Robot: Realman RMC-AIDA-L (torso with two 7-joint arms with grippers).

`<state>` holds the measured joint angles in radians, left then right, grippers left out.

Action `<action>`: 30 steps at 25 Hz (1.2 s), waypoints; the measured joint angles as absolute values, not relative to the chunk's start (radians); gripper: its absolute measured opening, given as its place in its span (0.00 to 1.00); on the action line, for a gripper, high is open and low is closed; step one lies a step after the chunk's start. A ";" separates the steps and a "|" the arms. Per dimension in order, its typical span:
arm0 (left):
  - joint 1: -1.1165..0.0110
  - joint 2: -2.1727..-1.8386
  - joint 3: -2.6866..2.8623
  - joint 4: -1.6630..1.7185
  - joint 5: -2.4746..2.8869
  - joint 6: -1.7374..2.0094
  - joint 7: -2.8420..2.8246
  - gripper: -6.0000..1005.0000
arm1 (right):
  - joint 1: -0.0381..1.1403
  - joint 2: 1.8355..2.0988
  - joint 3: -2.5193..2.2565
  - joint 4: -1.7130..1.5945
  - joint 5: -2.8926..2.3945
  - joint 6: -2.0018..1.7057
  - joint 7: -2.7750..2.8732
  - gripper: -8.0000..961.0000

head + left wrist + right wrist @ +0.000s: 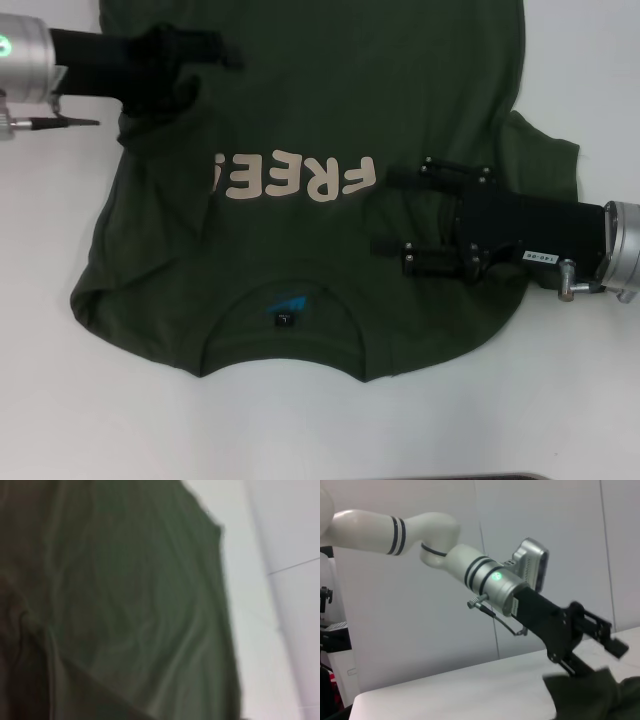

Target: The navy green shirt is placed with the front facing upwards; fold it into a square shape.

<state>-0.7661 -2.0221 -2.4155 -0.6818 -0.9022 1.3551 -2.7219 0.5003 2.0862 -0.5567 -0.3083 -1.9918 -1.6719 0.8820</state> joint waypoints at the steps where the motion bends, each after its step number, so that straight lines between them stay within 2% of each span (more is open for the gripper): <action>1: -0.772 -2.021 -2.387 -0.680 -0.886 1.339 -2.746 0.74 | 0.500 2.086 -0.556 -0.308 -1.991 -1.672 0.882 0.86; 10: -0.801 -2.026 -2.317 -0.720 -0.852 1.307 -2.789 0.73 | 0.500 2.086 -0.549 -0.308 -1.991 -1.671 0.882 0.86; 14: -0.789 -2.020 -2.331 -0.733 -0.860 1.321 -2.783 0.73 | 0.500 2.086 -0.549 -0.308 -1.991 -1.662 0.882 0.86; 20: -0.739 -1.991 -2.337 -0.726 -0.852 1.279 -2.811 0.73 | 0.500 2.086 -0.548 -0.308 -1.991 -1.650 0.882 0.86; 30: -0.749 -1.992 -2.326 -0.641 -0.810 1.183 -2.824 0.73 | 0.501 2.086 -0.551 -0.308 -1.991 -1.643 0.882 0.86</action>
<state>-0.7485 -1.9925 -2.3257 -0.6408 -0.8098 1.1827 -2.8239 0.5010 2.0862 -0.5507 -0.3083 -1.9912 -1.6427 0.8820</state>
